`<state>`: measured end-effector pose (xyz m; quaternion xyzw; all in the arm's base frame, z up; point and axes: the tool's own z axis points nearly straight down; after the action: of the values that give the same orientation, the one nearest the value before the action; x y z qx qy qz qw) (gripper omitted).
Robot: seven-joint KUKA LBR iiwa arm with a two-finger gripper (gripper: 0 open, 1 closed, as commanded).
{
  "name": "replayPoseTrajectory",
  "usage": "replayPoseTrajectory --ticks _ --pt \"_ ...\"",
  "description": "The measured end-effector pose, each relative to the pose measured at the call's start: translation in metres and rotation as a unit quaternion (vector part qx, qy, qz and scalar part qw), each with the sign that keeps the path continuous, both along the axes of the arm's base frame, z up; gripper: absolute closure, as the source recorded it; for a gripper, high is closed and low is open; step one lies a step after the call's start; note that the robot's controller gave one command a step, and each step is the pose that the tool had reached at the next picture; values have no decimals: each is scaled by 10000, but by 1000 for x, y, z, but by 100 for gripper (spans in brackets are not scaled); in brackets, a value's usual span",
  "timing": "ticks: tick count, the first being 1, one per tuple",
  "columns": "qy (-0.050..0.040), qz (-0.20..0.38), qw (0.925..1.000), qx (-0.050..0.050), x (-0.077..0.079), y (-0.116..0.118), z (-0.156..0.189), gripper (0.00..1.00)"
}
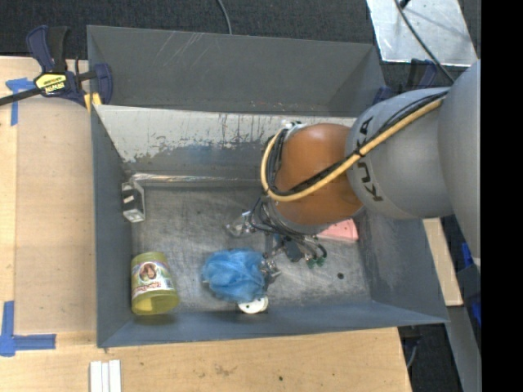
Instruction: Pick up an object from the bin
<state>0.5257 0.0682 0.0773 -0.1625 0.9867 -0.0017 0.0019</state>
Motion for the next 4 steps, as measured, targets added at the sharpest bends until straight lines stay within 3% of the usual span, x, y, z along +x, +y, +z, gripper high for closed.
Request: replayPoseTrajectory --ticks 1,2,3,4 --pt "-8 505 9987 12 6 17 -2 0" --pt "-54 1811 9834 1 -11 35 -2 0" --pt "-35 2070 9783 6 -16 47 2 0" --pt "-33 3102 9507 12 -18 49 5 0"
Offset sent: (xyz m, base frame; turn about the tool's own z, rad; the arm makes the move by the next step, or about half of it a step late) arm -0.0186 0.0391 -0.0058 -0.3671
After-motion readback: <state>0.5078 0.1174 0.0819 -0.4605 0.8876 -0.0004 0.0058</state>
